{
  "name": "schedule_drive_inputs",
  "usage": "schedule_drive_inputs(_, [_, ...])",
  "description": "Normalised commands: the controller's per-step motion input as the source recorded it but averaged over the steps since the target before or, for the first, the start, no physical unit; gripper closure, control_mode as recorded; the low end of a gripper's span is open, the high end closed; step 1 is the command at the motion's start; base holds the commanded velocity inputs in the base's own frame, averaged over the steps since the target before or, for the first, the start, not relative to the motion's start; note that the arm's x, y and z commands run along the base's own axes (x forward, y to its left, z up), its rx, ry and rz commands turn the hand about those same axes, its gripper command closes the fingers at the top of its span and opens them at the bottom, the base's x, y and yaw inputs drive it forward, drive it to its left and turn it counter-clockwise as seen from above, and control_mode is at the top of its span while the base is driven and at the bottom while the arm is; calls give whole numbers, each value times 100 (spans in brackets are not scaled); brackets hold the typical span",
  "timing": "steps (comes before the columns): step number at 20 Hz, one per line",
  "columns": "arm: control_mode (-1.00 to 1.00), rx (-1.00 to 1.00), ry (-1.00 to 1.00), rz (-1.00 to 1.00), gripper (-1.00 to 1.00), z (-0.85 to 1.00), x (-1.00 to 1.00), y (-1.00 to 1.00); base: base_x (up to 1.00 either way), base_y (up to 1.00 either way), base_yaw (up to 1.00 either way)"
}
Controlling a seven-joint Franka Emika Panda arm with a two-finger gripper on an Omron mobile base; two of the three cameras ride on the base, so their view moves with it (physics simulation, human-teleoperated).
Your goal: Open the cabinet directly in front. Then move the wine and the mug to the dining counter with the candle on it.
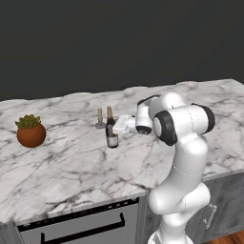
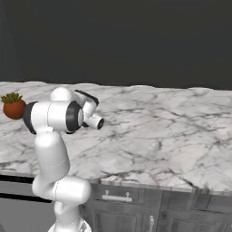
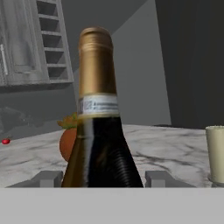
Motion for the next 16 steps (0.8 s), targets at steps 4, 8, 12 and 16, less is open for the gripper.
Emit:
schedule_drive_inputs(4, [-100,0,0,0,100,-29,26,0,0,0,0])
schedule_drive_inputs(8, [-100,0,0,0,100,-16,16,0,0,0,0])
schedule_drive_inputs(12, [-100,0,0,0,-100,0,0,0,0,0,0])
schedule_drive_inputs(16, [-100,0,-2,0,-100,0,-2,0,0,0,0])
